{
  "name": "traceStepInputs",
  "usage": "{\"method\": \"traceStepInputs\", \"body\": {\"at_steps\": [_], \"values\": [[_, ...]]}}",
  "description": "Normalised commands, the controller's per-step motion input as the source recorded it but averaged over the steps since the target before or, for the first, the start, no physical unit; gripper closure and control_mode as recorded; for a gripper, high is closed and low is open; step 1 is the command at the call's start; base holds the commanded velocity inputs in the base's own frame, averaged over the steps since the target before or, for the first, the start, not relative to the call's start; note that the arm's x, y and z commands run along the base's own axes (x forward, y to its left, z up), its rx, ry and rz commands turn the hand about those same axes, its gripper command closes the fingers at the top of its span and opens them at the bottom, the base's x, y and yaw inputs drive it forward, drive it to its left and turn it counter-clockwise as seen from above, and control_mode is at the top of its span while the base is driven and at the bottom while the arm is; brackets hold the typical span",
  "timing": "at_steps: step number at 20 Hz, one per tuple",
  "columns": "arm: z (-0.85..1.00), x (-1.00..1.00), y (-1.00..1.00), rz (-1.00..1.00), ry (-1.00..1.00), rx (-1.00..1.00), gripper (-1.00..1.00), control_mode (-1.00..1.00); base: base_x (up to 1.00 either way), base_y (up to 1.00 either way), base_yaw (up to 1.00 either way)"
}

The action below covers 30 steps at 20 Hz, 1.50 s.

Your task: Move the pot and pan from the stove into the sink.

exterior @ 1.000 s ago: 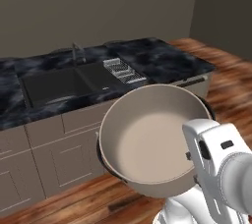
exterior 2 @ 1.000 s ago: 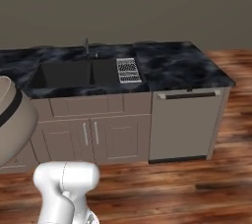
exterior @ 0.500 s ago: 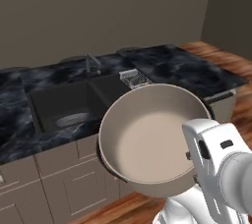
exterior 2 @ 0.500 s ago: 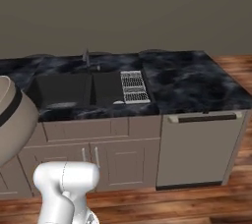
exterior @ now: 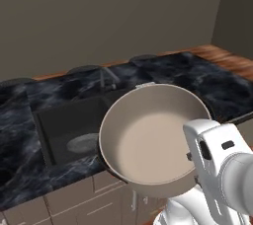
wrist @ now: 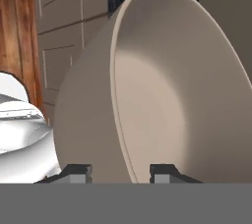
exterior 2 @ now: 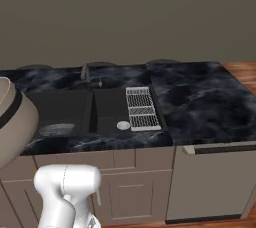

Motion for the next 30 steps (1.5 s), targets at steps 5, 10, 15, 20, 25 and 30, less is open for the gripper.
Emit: {"method": "traceStepInputs", "body": {"at_steps": [5,10,15,20,25,30], "values": [[0.0,0.0,0.0,0.0,0.0,0.0,1.0,1.0,0.66,0.03,0.0],[0.0,0.0,0.0,0.0,0.0,0.0,1.0,-1.0,0.11,0.01,0.0],[0.0,0.28,0.12,-0.02,0.02,0.0,1.0,-1.0,0.0,0.0,0.0],[0.0,0.53,0.4,-0.08,0.02,0.0,1.0,-1.0,0.0,0.0,0.0],[0.0,0.53,0.44,-0.09,0.02,-0.01,1.0,-1.0,0.0,0.0,0.0],[0.0,0.29,0.16,-0.05,0.01,0.0,1.0,-1.0,0.0,0.0,0.0]]}}
